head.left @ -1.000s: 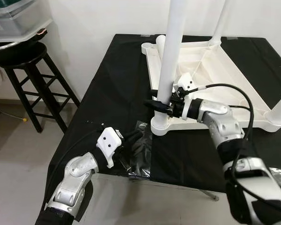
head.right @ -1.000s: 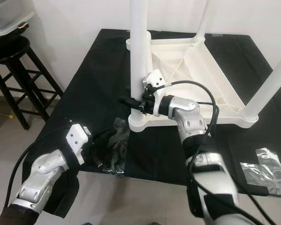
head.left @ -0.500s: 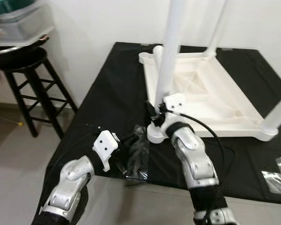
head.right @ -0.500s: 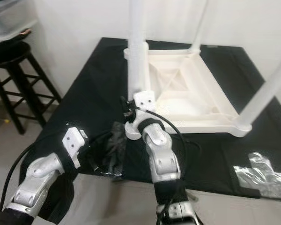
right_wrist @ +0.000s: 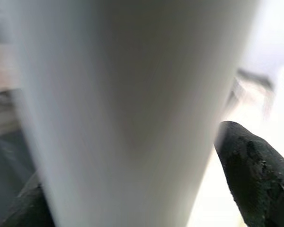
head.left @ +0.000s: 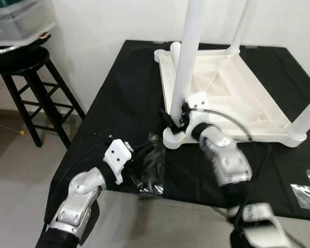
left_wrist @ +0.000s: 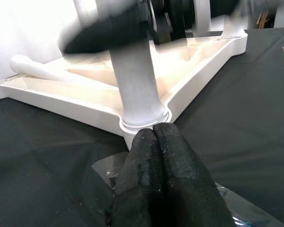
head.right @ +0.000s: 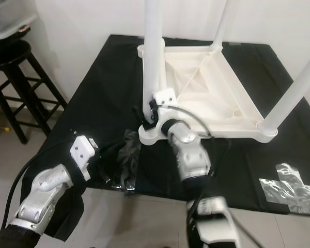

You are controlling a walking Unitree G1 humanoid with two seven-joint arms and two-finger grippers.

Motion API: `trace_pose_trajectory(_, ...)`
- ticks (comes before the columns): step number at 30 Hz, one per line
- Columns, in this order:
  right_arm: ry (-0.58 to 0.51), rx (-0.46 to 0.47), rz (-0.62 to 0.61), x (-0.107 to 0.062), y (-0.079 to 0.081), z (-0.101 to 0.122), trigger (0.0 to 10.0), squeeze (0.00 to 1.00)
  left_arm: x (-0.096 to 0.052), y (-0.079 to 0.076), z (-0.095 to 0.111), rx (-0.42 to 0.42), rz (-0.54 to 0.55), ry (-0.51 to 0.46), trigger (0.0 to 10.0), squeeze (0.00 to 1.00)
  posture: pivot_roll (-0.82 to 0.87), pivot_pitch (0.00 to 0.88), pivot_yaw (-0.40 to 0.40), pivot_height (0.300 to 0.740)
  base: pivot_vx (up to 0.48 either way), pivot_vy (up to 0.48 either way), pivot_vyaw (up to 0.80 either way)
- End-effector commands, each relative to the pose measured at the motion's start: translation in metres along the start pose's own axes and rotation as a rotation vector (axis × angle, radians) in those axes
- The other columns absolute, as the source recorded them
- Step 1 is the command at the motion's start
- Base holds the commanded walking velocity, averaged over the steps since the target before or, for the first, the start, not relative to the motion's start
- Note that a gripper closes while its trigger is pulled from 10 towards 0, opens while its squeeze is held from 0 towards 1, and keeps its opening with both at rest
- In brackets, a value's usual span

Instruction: Building children table

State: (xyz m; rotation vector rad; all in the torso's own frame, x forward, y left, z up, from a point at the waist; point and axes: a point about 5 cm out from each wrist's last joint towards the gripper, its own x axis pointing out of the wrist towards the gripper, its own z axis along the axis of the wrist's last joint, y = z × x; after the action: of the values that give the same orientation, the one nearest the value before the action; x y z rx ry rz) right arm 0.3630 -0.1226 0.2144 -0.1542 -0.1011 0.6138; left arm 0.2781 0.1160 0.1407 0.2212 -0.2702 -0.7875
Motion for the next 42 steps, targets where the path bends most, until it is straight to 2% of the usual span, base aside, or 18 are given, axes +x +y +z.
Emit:
trace_pose_trajectory(1, -0.010, -0.005, 0.136, 0.000, 0.005, -0.001, 10.0, 0.00, -0.001, -0.003, -0.003, 0.005, -0.009, 0.010, 10.0, 0.00, 0.03, 0.102, -0.021, 0.740, 0.000, 0.000, 0.00)
trace_pose_trajectory(2, -0.010, -0.005, 0.136, 0.000, 0.005, -0.001, 10.0, 0.00, -0.001, -0.003, -0.003, 0.005, -0.009, 0.010, 10.0, 0.00, 0.03, 0.102, -0.021, 0.740, 0.000, 0.000, 0.00)
trace_pose_trajectory(4, 0.015, -0.097, 0.288, -0.003, 0.001, 0.000, 10.0, 0.00, -0.001, -0.003, -0.002, 0.007, -0.010, 0.011, 10.0, 0.00, 0.04, 0.101, -0.021, 0.740, 0.000, 0.000, 0.00)
trace_pose_trajectory(6, 0.037, -0.139, 0.324, -0.003, -0.002, -0.001, 10.0, 0.00, -0.001, -0.003, -0.003, 0.008, -0.011, 0.011, 10.0, 0.00, 0.04, 0.100, -0.021, 0.740, 0.000, 0.000, 0.00)
trace_pose_trajectory(10, 0.028, -0.110, 0.399, 0.001, -0.011, 0.005, 10.0, 0.00, -0.002, -0.004, -0.002, 0.011, -0.012, 0.012, 10.0, 0.00, 0.05, 0.101, -0.020, 0.740, 0.000, 0.000, 0.00)
trace_pose_trajectory(11, 0.017, -0.088, 0.438, 0.002, -0.012, 0.008, 6.9, 0.00, -0.002, -0.004, -0.002, 0.011, -0.012, 0.012, 10.0, 0.00, 0.05, 0.101, -0.021, 0.740, 0.000, 0.000, 0.00)
trace_pose_trajectory(12, 0.017, -0.088, 0.438, 0.002, -0.012, 0.008, 6.9, 0.00, -0.002, -0.004, -0.002, 0.011, -0.012, 0.012, 10.0, 0.00, 0.05, 0.101, -0.021, 0.740, 0.000, 0.000, 0.00)
trace_pose_trajectory(14, 0.035, -0.091, 0.482, 0.002, -0.014, 0.007, 0.3, 0.00, -0.002, -0.004, -0.002, 0.011, -0.012, 0.013, 10.0, 0.00, 0.05, 0.102, -0.020, 0.740, 0.000, 0.000, 0.00)
trace_pose_trajectory(23, 0.039, -0.100, 0.488, 0.003, -0.018, 0.004, 0.0, 0.00, -0.002, -0.004, -0.002, 0.008, -0.013, 0.013, 10.0, 0.00, 0.05, 0.104, -0.020, 0.740, 0.000, 0.000, 0.00)
trace_pose_trajectory(26, 0.044, -0.098, 0.412, -0.002, -0.024, -0.003, 0.0, 0.00, -0.002, -0.004, -0.002, 0.007, -0.014, 0.013, 10.0, 0.00, 0.05, 0.104, -0.020, 0.740, 0.000, 0.000, 0.00)
trace_pose_trajectory(28, 0.117, -0.109, 0.323, -0.007, -0.030, -0.015, 0.0, 0.00, -0.002, -0.004, -0.002, 0.008, -0.014, 0.012, 10.0, 0.00, 0.04, 0.110, -0.021, 0.740, 0.000, 0.000, 0.00)
trace_pose_trajectory(33, 0.173, -0.090, 0.198, -0.015, -0.030, -0.033, 0.0, 0.00, -0.003, -0.003, -0.002, 0.009, -0.012, 0.012, 10.0, 0.00, 0.03, 0.114, -0.025, 0.740, 0.000, 0.000, 0.00)
trace_pose_trajectory(34, 0.218, 0.004, -0.237, -0.023, -0.026, -0.056, 0.0, 0.00, -0.004, -0.002, -0.002, 0.009, -0.013, 0.013, 10.0, 0.00, 0.04, 0.115, -0.022, 0.740, 0.000, 0.000, 0.00)
trace_pose_trajectory(35, 0.218, 0.004, -0.237, -0.023, -0.026, -0.056, 0.0, 0.00, -0.004, -0.002, -0.002, 0.009, -0.013, 0.013, 10.0, 0.00, 0.04, 0.115, -0.022, 0.740, 0.000, 0.000, 0.00)
trace_pose_trajectory(36, 0.260, 0.160, -0.458, -0.041, 0.005, -0.075, 0.0, 0.00, -0.005, -0.003, -0.002, 0.013, -0.015, 0.015, 10.0, 0.00, 0.04, 0.121, -0.020, 0.740, 0.000, 0.000, 0.00)
trace_pose_trajectory(37, 0.260, 0.160, -0.458, -0.041, 0.005, -0.075, 0.0, 0.00, -0.005, -0.003, -0.002, 0.013, -0.015, 0.015, 10.0, 0.00, 0.04, 0.121, -0.020, 0.740, 0.000, 0.000, 0.00)
trace_pose_trajectory(39, 0.240, 0.138, -0.412, -0.042, 0.027, -0.075, 0.0, 0.00, -0.005, -0.002, -0.002, 0.014, -0.016, 0.018, 10.0, 0.00, 0.04, 0.117, -0.008, 0.740, 0.000, 0.000, 0.00)
trace_pose_trajectory(42, 0.245, 0.101, -0.398, -0.038, 0.026, -0.076, 0.0, 0.00, -0.005, -0.002, -0.003, 0.010, -0.020, 0.020, 10.0, 0.00, 0.03, 0.110, -0.010, 0.740, 0.000, 0.000, 0.00)
